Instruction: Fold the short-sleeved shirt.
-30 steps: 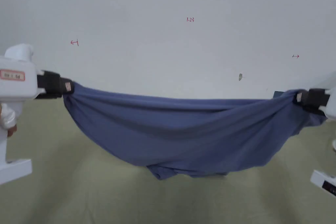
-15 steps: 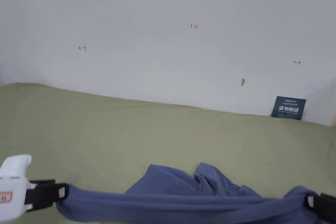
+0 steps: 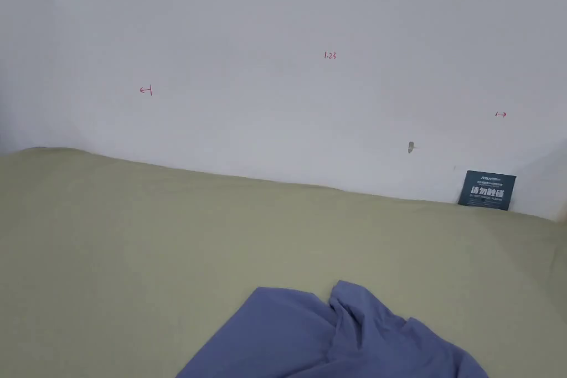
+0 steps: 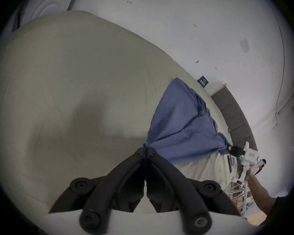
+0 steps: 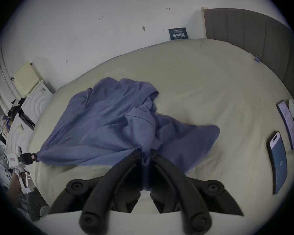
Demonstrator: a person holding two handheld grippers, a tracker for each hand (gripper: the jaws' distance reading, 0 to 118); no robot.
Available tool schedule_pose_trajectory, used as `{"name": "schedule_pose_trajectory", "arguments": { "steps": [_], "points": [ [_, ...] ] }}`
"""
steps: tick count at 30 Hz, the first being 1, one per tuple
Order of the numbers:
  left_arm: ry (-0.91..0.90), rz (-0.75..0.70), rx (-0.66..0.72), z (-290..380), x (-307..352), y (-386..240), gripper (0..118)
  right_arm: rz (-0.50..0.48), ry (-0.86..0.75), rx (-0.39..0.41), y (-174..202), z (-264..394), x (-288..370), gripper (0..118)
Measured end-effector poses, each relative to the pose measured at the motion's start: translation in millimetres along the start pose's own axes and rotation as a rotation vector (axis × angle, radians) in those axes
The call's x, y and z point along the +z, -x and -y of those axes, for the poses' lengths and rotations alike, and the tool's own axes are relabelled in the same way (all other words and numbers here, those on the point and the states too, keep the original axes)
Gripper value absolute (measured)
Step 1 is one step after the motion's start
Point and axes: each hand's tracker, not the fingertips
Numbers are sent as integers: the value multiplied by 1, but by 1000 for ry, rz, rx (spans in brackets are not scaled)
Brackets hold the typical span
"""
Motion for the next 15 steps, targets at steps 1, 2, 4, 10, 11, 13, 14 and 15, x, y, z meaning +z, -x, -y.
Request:
{"name": "schedule_pose_trajectory", "arguments": {
  "steps": [1,2,4,10,11,13,14,15],
  "points": [
    [-15,17,5,4,1,2,0,-2,-4,-10,0,1,1,10],
    [-40,66,25,7,4,3,5,-17,-11,-36,0,0,2,18],
    [-112,111,60,12,16,6,65,-40,-40,-61,3,-1,12,66],
    [-282,141,51,-8,78,-59,118,-76,-222,49,50,-4,78,78],
    [-287,121,8,-2,61,-73,118,-36,-254,87,68,-4,88,78],
    [-340,63,-84,2,63,-114,118,37,-302,131,101,-2,104,77],
    [-356,15,-140,6,63,-136,117,72,-314,152,119,2,111,76],
    [-367,-58,-185,5,75,-154,113,100,-312,182,135,8,117,76]
  ]
}}
